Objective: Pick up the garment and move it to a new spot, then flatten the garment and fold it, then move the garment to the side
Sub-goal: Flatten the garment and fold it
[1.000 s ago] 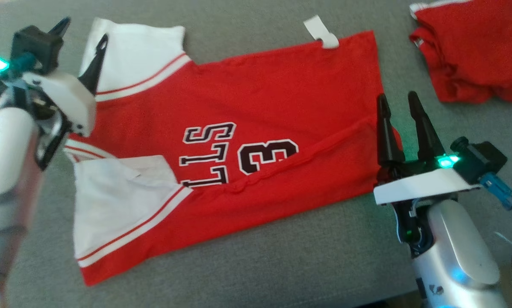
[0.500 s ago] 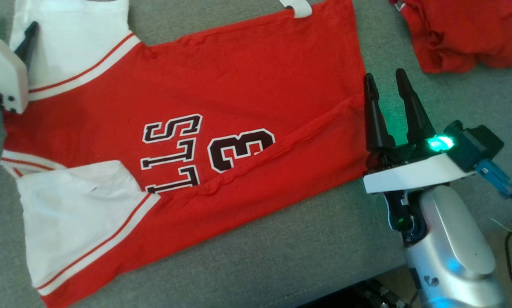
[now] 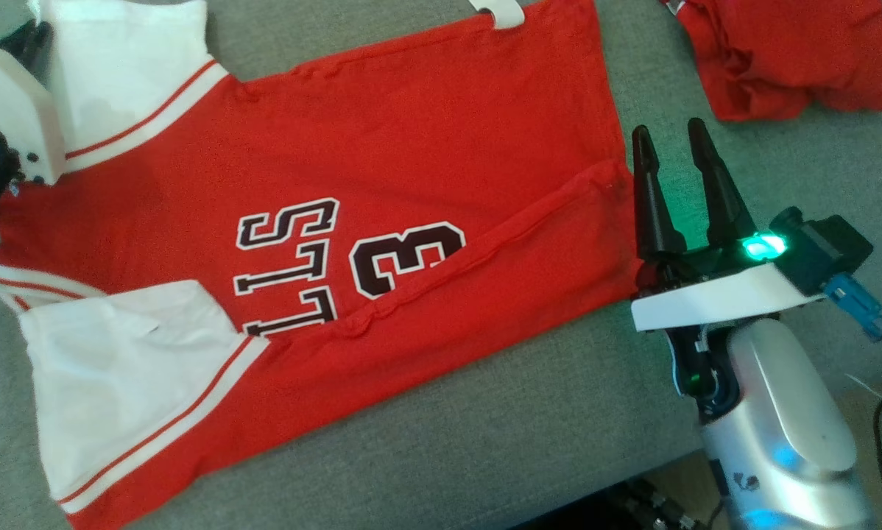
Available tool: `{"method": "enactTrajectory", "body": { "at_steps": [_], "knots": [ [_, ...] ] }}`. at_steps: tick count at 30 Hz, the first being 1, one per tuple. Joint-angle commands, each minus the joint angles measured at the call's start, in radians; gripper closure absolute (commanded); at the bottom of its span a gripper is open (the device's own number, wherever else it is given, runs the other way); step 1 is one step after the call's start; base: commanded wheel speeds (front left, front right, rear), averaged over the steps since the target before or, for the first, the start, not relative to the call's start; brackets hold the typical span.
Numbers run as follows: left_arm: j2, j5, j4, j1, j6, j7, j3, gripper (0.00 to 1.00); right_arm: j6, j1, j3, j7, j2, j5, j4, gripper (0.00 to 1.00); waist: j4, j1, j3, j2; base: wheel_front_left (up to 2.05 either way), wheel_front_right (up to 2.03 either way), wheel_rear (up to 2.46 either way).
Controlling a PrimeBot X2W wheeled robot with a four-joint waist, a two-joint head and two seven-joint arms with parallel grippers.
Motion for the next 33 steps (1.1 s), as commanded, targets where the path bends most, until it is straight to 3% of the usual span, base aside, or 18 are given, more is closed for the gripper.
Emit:
{"method": "enactTrajectory", "body": {
  "at_steps": [1,9,17,25,33],
  "knots": [
    [0.04,-0.006,-0.006,-0.021,0.002,-0.013,0.02,1.0,-0.001,-0.004,0.008,-0.01,-0.003,-0.012,-0.022,0.0,0.011,0.0,-0.014,0.0,0.0,0.0,0.0],
    [-0.035,0.008,0.016,-0.011,0.002,-0.251,-0.01,1.0,-0.001,-0.008,-0.05,0.006,-0.003,-0.148,0.029,0.0,0.099,0.0,-0.124,0.0,0.0,0.0,0.0],
    [-0.078,0.063,-0.05,0.034,0.014,-0.442,-0.036,1.0,-0.001,-0.069,-0.18,0.19,-0.003,-0.335,0.013,0.0,0.22,0.0,-0.186,0.0,0.0,0.0,0.0],
    [-0.061,0.094,-0.242,0.12,0.065,-0.466,-0.073,1.0,-0.001,-0.218,-0.315,0.441,-0.012,-0.434,0.162,0.0,0.322,0.0,-0.198,0.0,0.0,0.0,0.0],
    [-0.036,0.117,-0.453,0.153,0.115,-0.414,-0.104,1.0,-0.001,-0.401,-0.492,0.538,-0.044,-0.595,0.397,0.0,0.385,0.0,-0.153,0.0,0.0,0.0,0.0]
  ]
}}
